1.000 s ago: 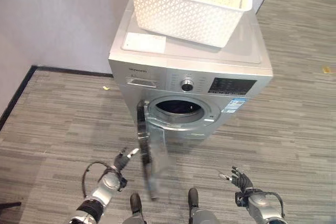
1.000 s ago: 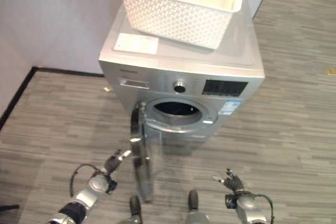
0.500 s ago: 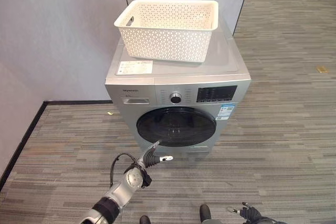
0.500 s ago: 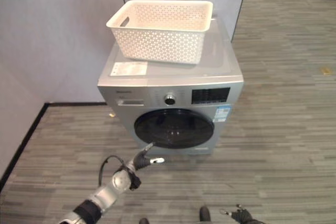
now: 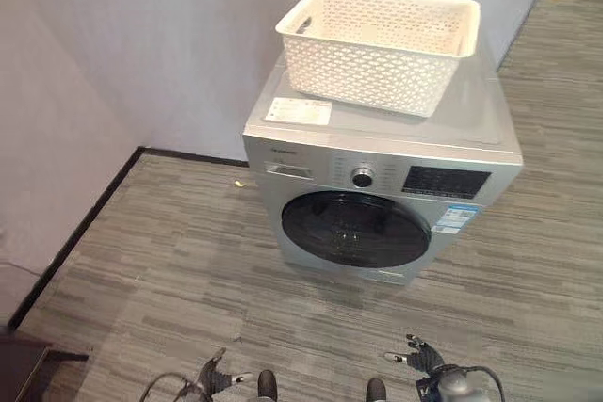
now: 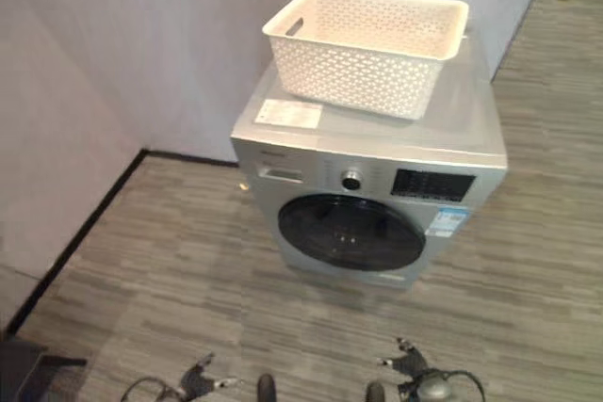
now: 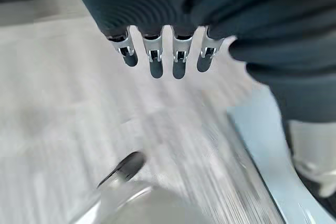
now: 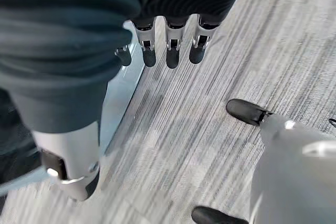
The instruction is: Grab the laundry basket,head to the washer,open it,put in the laundry and shut it.
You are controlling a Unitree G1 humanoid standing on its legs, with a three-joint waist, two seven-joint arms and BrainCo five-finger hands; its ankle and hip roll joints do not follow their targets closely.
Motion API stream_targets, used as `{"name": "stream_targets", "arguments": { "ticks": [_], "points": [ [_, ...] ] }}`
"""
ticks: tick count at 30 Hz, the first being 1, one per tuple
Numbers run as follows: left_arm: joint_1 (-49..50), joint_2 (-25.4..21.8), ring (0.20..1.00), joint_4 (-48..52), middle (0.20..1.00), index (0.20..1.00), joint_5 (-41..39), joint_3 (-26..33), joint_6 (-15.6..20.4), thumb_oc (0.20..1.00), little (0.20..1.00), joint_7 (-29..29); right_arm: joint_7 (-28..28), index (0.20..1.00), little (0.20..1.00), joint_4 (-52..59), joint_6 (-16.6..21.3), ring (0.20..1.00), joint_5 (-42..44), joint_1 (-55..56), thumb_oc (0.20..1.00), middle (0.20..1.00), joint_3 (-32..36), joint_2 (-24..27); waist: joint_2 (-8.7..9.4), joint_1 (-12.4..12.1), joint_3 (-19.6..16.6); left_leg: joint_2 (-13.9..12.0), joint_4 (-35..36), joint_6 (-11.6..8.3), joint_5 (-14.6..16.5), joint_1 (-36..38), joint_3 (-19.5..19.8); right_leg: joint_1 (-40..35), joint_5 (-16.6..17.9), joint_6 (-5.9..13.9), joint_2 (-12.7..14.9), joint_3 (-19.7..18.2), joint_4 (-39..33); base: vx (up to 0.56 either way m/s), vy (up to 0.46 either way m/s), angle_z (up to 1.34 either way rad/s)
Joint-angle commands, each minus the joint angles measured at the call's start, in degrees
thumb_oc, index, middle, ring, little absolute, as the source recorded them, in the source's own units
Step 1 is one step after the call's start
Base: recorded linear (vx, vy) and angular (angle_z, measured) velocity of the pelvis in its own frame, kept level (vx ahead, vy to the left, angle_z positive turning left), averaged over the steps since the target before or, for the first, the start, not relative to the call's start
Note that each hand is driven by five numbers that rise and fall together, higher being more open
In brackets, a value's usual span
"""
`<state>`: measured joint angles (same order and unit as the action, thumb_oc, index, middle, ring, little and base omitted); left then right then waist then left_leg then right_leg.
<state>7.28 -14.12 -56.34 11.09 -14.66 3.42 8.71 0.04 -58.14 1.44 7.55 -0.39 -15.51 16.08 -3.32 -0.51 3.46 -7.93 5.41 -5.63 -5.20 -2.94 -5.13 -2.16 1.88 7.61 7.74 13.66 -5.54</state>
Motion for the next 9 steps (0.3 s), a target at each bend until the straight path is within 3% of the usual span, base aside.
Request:
{"name": "stream_targets", "arguments": {
  "ticks": [1,5,9],
  "points": [
    [-5.2,-3.1,1.000,0.0,1.000,1.000,-6.5,0.6,3.3,1.000,1.000,5.3,-2.0,1.000,1.000,-2.7,1.9,1.000,-1.5,-0.6,1.000,1.000,-1.0,-0.8,3.08,-1.8,-0.4,-0.4,-0.4,0.39,3.6,2.0,0.5,0.2,-4.0,1.42,3.2,-1.0,1.0,-0.04,-0.056,0.39],
    [-4.5,-1.4,1.000,-3.3,1.000,1.000,-12.1,4.5,4.4,1.000,1.000,7.0,-3.4,1.000,1.000,-7.6,2.3,1.000,-0.8,0.3,1.000,1.000,0.7,-2.2,3.70,-2.6,-0.7,-0.4,-0.4,0.38,3.4,2.1,1.4,-0.7,-4.2,1.39,3.3,0.2,1.0,-0.02,-0.025,0.19],
    [-4.4,-1.0,1.000,-3.2,1.000,1.000,-14.0,4.6,5.1,1.000,1.000,6.4,-3.7,1.000,1.000,-11.1,2.1,1.000,-0.5,1.2,1.000,1.000,2.0,-2.6,3.83,-2.7,-1.0,-0.4,-0.4,0.40,3.4,2.3,2.0,-1.3,-4.4,1.32,3.2,0.7,1.0,-0.01,-0.026,0.12]
  ]
}}
